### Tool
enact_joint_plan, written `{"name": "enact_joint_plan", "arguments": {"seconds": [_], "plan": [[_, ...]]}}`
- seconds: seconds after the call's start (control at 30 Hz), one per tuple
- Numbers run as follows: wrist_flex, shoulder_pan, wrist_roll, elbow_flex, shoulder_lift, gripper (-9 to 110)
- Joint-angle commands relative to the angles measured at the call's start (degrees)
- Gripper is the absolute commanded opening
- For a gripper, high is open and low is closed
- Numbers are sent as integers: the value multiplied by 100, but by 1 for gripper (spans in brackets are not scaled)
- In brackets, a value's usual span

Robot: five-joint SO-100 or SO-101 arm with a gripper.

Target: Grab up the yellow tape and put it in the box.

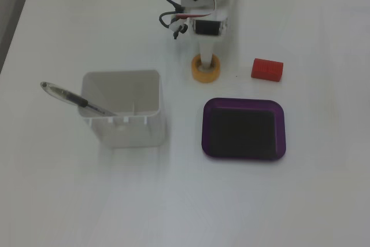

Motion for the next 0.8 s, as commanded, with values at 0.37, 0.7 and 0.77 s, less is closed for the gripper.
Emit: {"name": "enact_joint_plan", "arguments": {"seconds": [0.37, 0.7, 0.77], "plan": [[527, -53, -281, -167, 272, -1], [1389, -1028, -281, -1459, 2215, -1], [1380, -1389, -281, -1556, 2522, -1]]}}
